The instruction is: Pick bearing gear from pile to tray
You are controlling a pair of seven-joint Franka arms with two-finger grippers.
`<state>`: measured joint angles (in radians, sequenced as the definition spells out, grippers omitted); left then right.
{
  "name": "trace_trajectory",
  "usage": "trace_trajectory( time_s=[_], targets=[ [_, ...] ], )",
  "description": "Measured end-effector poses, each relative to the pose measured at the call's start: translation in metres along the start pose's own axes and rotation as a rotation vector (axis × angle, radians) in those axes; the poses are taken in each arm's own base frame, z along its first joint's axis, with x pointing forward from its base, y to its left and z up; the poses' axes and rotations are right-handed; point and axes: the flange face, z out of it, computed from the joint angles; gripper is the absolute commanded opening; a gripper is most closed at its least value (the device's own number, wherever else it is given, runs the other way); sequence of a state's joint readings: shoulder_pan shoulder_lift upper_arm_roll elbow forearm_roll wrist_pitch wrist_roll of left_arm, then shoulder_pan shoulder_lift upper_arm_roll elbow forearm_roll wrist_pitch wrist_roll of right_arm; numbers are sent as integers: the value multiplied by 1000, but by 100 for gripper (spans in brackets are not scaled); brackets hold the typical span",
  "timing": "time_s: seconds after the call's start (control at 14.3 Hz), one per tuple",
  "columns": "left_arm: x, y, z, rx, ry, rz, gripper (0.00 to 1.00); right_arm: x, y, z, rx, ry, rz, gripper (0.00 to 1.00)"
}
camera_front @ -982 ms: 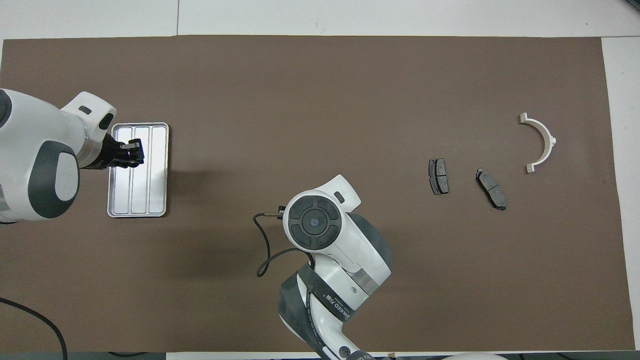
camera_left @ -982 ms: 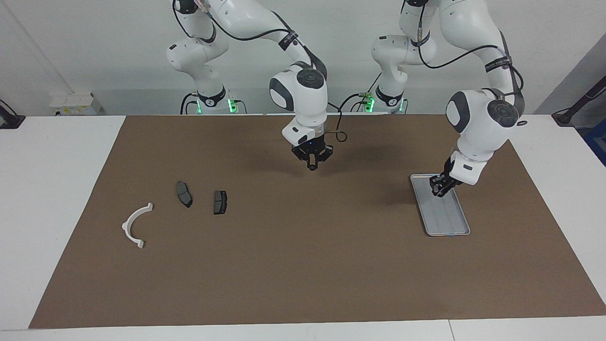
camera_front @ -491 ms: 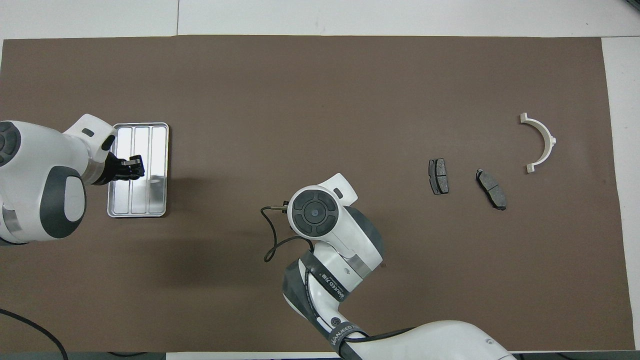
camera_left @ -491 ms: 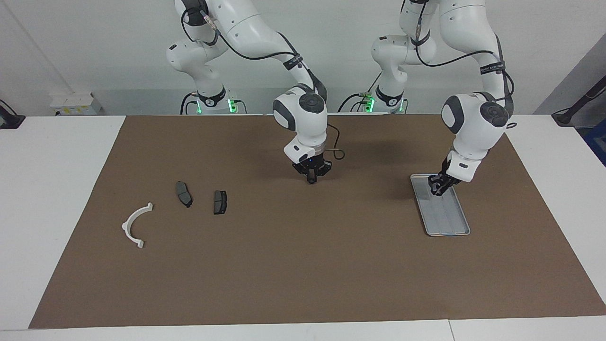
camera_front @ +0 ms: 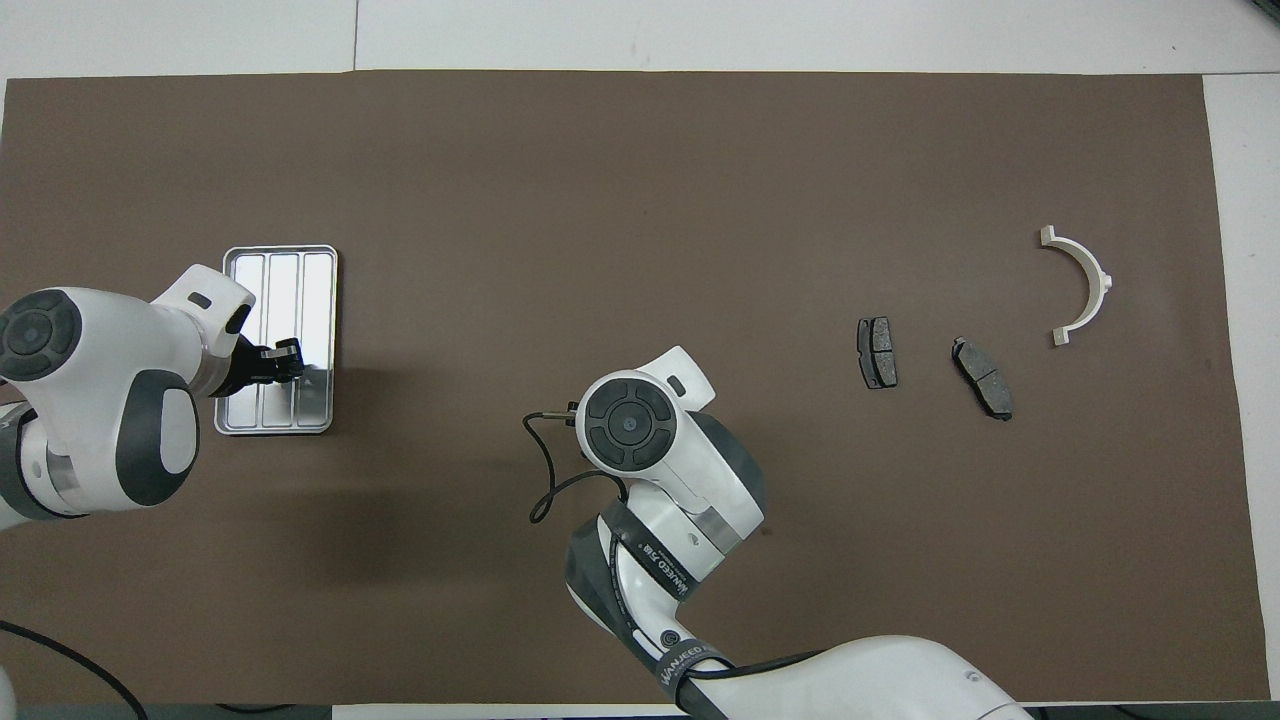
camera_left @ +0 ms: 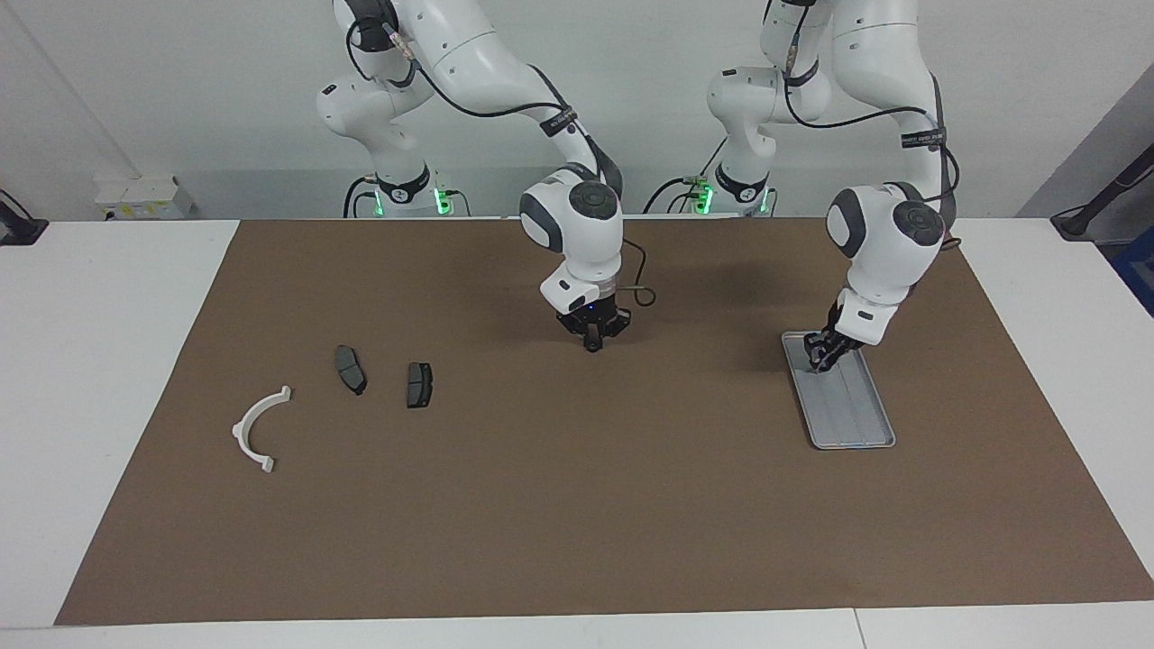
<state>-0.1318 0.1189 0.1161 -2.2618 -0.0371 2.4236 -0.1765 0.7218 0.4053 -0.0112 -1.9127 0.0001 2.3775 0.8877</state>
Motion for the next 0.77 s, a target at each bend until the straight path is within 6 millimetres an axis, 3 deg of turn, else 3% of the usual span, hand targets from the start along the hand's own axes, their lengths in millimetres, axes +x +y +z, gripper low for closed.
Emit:
trace_trajectory(
  time_s=[0.14,0.21,0.28,0.35,0.42,0.49,0.63,0.77],
  targets=[
    [-1,0,1,0,0,0,27,0,0,0,0,0,0,2],
    [-1,1,2,-1,3,1,36,0,0,0,0,0,0,11],
    [-2,1,3,-1,5,3,38,0,0,0,0,0,0,21],
    [-3,1,4,-1,4,3,40,1,0,0,1,1,1,43],
    [-4,1,5,-1,3,3,49,2,1,0,2,1,3,66],
    [-5,1,6,0,2,3,50,4,3,0,2,2,7,76],
    [-5,1,7,0,2,3,73,8,6,0,2,3,15,81],
    [-5,1,6,-1,3,4,77,20,13,-10,9,12,38,82]
  ],
)
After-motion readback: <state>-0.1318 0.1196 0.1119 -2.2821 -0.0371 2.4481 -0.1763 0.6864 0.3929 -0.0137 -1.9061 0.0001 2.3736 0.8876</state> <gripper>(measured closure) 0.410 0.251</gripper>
